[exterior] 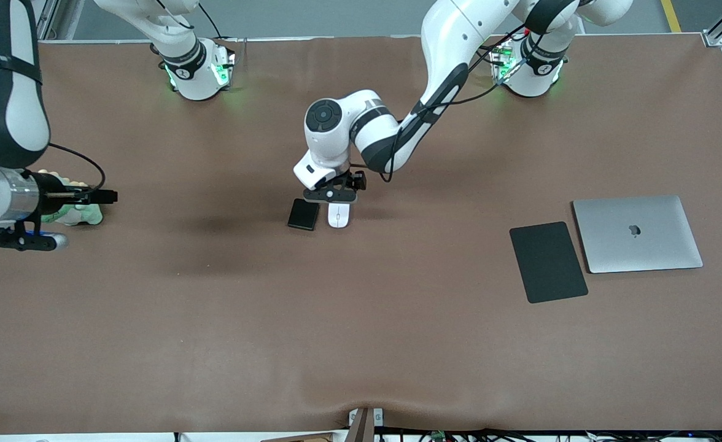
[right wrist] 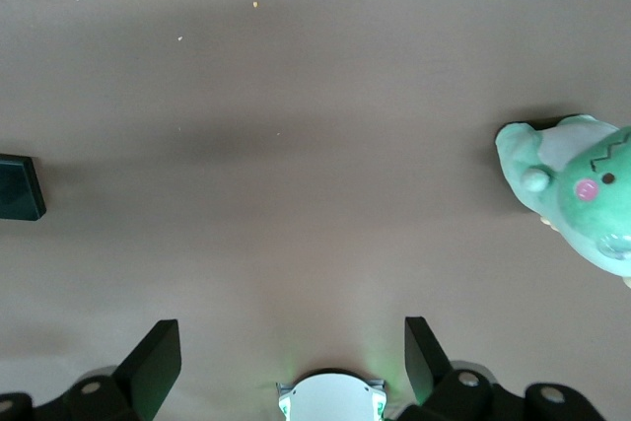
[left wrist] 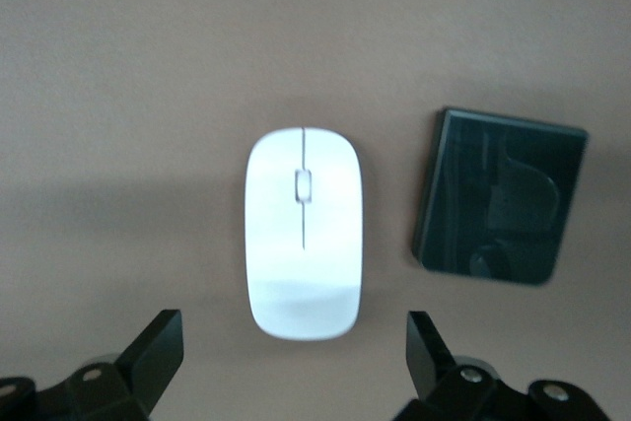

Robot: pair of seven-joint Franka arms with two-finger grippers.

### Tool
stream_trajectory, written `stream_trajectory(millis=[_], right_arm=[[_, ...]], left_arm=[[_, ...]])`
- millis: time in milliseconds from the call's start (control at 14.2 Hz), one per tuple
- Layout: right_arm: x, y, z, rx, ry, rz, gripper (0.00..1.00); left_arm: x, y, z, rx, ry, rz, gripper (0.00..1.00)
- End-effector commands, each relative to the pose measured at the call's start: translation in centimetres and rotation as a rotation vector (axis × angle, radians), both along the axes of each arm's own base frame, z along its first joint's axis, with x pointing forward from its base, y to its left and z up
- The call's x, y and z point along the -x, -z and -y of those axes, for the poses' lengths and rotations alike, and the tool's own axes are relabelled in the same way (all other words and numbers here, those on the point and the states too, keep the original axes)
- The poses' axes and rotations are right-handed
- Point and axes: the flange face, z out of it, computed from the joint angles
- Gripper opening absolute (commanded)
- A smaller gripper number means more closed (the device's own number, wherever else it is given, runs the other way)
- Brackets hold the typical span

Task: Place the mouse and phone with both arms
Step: 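Lower the left gripper onto the mouse while the right gripper reaches out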

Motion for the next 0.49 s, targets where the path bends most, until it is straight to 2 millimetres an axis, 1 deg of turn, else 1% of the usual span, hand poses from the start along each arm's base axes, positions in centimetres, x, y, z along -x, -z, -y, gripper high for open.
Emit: stream_trajectory(millis=[0,282,423], right_arm=[[0.4,1.3,-1.0,-0.017,-0.009,0.001,1.00],[0.7,3.5,-1.3,-0.024,-0.006,0.004,1.00],[0.6,4.0,-1.9,-0.025,-0.009,0.010,1.00]], left_arm=[[-1.5,0.7,0.0,0.014,-0.047,0.038,1.00],[-1.6,2.8,0.7,0.077,-0.089,0.058,1.00],[-1.5,3.3,0.6,0.077,-0.081,0.058,1.00]])
